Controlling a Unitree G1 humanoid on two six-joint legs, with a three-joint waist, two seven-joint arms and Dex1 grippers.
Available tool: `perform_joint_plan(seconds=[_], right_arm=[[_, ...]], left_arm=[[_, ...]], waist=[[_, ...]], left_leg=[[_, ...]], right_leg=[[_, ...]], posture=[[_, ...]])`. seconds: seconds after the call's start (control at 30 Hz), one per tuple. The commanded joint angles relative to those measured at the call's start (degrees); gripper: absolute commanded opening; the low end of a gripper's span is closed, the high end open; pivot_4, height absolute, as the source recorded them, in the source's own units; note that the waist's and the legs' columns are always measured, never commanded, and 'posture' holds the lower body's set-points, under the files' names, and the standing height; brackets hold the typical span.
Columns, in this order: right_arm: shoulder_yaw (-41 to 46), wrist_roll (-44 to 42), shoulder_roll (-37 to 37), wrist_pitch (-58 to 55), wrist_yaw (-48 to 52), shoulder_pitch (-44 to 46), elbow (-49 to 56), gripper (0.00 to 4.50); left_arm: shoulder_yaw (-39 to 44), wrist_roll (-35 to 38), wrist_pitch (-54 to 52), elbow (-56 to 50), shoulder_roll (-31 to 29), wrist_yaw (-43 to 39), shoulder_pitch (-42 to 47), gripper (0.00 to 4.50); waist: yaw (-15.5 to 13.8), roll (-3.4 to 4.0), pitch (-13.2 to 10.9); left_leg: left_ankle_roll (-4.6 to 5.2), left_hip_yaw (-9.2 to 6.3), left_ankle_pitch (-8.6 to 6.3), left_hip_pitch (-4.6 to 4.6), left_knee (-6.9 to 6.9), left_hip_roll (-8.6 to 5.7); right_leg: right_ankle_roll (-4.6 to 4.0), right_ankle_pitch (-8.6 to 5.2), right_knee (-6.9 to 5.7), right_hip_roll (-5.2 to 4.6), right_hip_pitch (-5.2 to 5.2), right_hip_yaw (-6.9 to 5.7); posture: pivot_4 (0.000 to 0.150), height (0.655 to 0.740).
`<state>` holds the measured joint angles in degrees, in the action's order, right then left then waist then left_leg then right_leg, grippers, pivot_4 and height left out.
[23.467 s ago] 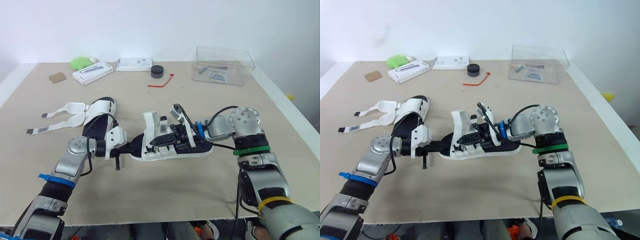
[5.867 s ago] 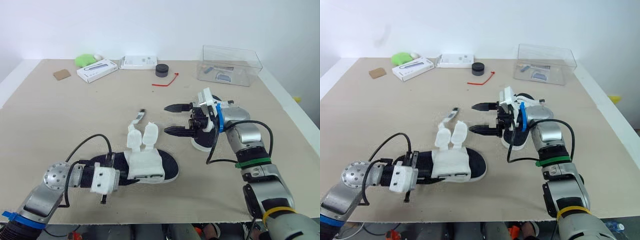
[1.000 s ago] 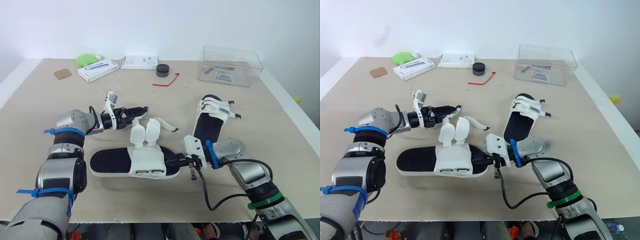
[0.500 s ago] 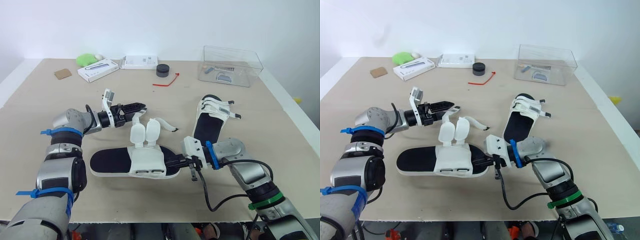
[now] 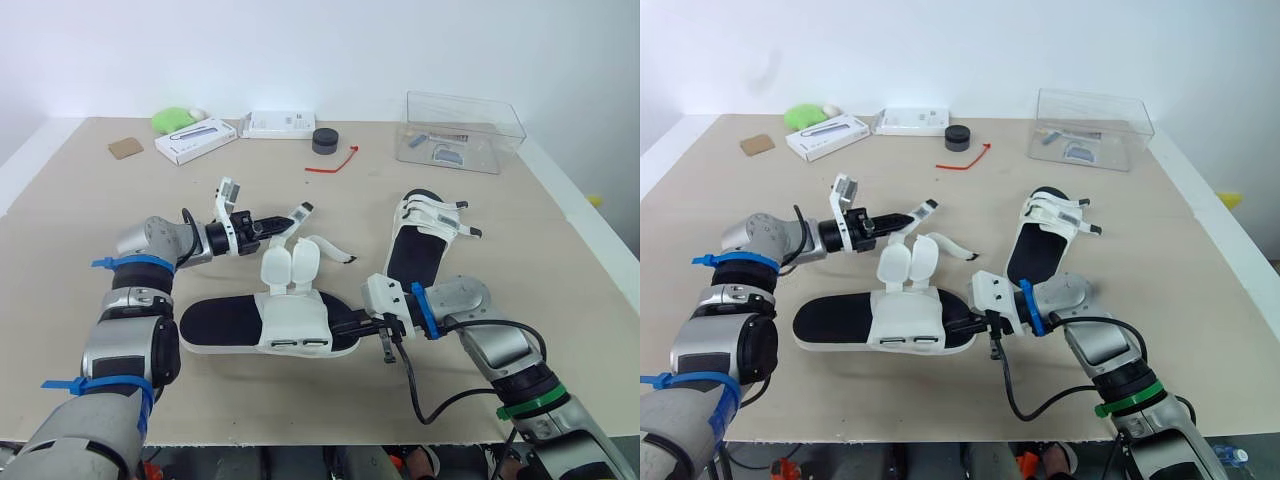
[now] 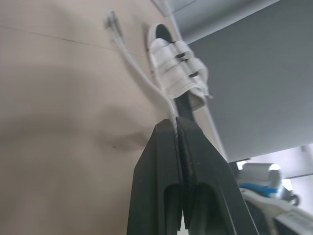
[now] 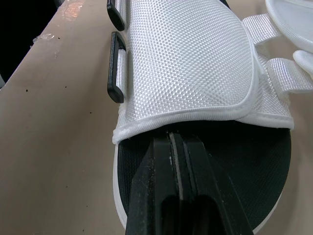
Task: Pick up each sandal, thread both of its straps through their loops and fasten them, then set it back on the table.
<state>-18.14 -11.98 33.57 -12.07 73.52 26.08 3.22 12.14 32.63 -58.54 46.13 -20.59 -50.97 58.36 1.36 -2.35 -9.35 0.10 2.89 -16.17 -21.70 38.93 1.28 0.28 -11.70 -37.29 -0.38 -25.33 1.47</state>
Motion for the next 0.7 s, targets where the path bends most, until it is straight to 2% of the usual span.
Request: perform_joint_plan(seconds=[0.03,0.2,0.27,0.37,0.5,0.63,0.7], right_arm=[[0.09,-0.03,0.66,0.69,0.23,-0.04,1.96,0.00],[0.21,-0.12,0.91,0.66,0.09,-0.26,2.18,0.00],[0.23,-0.15,1.10,0.71,0.16,-0.46,2.29,0.00],[0.13,-0.10,1.32,0.79,0.26,-0.63,2.30,0.00],[-0.09,-0.03,1.26,0.99,0.44,-0.35,1.82,0.00],[-0.63,0.28,0.87,1.73,0.90,0.48,0.44,0.00],[-0.93,0.40,0.65,2.19,1.17,0.86,-0.18,0.00]], left_arm=[[-4.98,-4.27,11.59,-12.67,-0.10,-2.25,-2.77,0.07],[-13.08,-11.86,32.35,-35.60,-3.28,-6.72,-13.07,0.07],[-16.94,-17.43,45.44,-43.08,-6.19,-9.16,-18.93,0.07],[-19.68,-23.74,63.29,-48.53,-9.80,-11.32,-25.36,0.07],[-19.31,-29.54,89.54,-46.76,-14.41,-12.05,-29.20,0.07],[-19.62,-36.19,115.23,-38.37,-18.22,-8.71,-27.01,0.07],[-20.14,-38.52,122.94,-34.51,-19.29,-6.94,-25.52,0.07]], waist=[[0.00,0.00,0.00],[-0.06,0.01,0.01],[-0.17,0.02,0.01],[-0.21,0.02,0.01],[-0.22,-0.01,0.01],[-0.25,0.00,0.01],[-0.24,0.00,0.01]], left_leg=[[-0.01,0.00,0.00,0.00,0.00,0.00],[-0.02,0.03,0.00,-0.01,0.00,0.01],[-0.07,0.07,-0.03,0.02,-0.01,0.06],[-0.07,0.06,-0.03,0.09,-0.01,0.07],[0.01,0.14,-0.01,0.17,-0.01,0.10],[0.17,0.16,0.11,0.21,0.00,0.10],[0.24,0.21,0.14,0.22,0.00,0.10]], right_leg=[[0.00,0.00,0.00,-0.02,0.00,0.01],[-0.01,0.01,0.01,-0.09,-0.01,0.20],[-0.02,0.01,0.01,-0.18,-0.01,0.26],[-0.05,0.02,0.01,-0.21,0.05,0.24],[-0.07,0.03,0.02,-0.13,0.09,0.25],[-0.08,0.11,0.05,-0.09,0.14,0.25],[-0.05,0.19,0.10,-0.07,0.16,0.26]], posture=[[0.150,0.7400],[0.150,0.7400],[0.150,0.7400],[0.150,0.7400],[0.150,0.7400],[0.150,0.7400],[0.150,0.7400]])
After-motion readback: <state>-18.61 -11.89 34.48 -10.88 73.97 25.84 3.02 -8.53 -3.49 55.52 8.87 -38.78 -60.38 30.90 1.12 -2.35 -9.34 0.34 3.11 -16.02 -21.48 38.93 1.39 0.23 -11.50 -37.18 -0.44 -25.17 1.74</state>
